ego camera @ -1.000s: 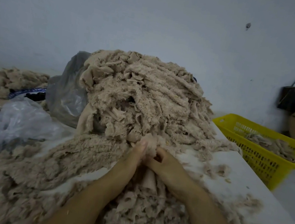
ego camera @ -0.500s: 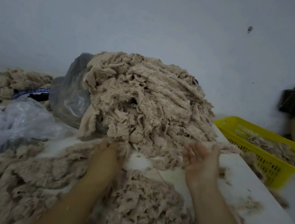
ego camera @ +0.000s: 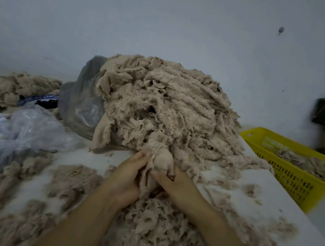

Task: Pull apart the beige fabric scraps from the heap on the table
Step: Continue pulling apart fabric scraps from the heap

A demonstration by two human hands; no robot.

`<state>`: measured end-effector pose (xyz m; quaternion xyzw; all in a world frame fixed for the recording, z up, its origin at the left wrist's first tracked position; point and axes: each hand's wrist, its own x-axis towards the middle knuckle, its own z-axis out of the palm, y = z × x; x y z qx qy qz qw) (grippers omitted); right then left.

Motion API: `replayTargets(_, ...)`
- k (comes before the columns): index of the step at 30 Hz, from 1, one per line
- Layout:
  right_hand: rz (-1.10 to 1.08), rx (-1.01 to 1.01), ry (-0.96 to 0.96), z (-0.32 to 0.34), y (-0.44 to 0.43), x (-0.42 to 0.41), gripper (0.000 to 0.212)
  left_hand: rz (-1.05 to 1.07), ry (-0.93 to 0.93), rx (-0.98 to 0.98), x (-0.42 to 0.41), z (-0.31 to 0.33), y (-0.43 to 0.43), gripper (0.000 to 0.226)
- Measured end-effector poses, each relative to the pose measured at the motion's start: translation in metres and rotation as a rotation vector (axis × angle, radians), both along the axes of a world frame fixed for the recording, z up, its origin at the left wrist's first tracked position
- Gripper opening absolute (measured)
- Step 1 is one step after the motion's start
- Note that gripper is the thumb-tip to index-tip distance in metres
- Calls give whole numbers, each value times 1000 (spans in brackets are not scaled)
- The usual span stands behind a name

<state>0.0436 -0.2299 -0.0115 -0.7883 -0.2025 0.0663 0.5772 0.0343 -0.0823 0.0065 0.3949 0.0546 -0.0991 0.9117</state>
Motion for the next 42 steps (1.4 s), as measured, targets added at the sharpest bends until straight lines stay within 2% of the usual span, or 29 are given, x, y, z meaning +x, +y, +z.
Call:
replayTargets(2, -39, -4, 28, 2, -3, 0, 19, -5, 32, -59, -1, 1, 2, 33)
replayTargets(5, -95, 9, 76, 6, -9, 1, 35, 37, 49, -122, 2, 2, 7, 41)
replayTargets(10, -67, 365, 184, 12, -14, 0, 41, 212, 10, -257, 9, 7, 14, 38)
replayTargets(12, -40, 433, 199, 15, -13, -2, 48, 126, 9, -153, 4, 7, 10, 44)
replayTargets(14, -29, 403, 173, 15, -11, -3, 36, -14, -33, -6, -1, 6, 6, 63)
replayTargets(15, -25, 353, 148, 16, -10, -3, 28, -81, -64, 75, -4, 6, 4, 66)
replayTargets(17, -5, 248, 108, 15, -7, -5, 17, -117, -94, 246, -8, 8, -2, 53)
replayTargets(19, -3, 150, 102, 14, -3, -8, 12, -63, -58, 378, -7, 7, -6, 48)
replayTargets(21, 11, 63, 81, 13, 0, -11, 25, 7, -15, 410, -5, 3, -8, 48)
replayTargets(24, 64, 10, 91, 14, 0, -15, 37, 130, 58, 214, -1, 6, -4, 36)
replayTargets(26, 86, 30, 123, 13, -1, -15, 54, 276, 92, 27, 6, 5, 11, 35)
replayTargets(28, 90, 83, 125, 13, -4, -14, 48, 412, 82, -169, 11, 1, 33, 39)
replayTargets(29, 69, 148, 134, 14, -7, -12, 44, 445, 79, -251, 14, -3, 44, 42)
replayTargets(31, -39, 412, 225, 20, -15, -7, 44, 447, 44, -316, 12, -6, 53, 42)
replayTargets(33, -120, 675, 296, 26, -23, -1, 38, 367, -54, -202, 10, -4, 45, 50)
replayTargets(35, -131, 798, 321, 27, -25, 1, 33, 248, -175, 115, 10, 2, 24, 71)
replayTargets(36, -122, 810, 318, 27, -24, 1, 33, 202, -241, 372, 7, 3, 13, 67)
replayTargets(38, -121, 756, 289, 24, -21, 1, 43, 145, -381, 931, 1, -1, -4, 41)
replayTargets(39, -137, 714, 271, 25, -20, 0, 50, 124, -453, 1126, -1, -4, -8, 25)
replayTargets(40, -167, 665, 253, 26, -18, -1, 55, 104, -517, 1204, -3, -8, -10, 15)
replayTargets(42, -253, 578, 229, 25, -17, 0, 60, 139, -577, 1173, -4, -13, -7, 19)
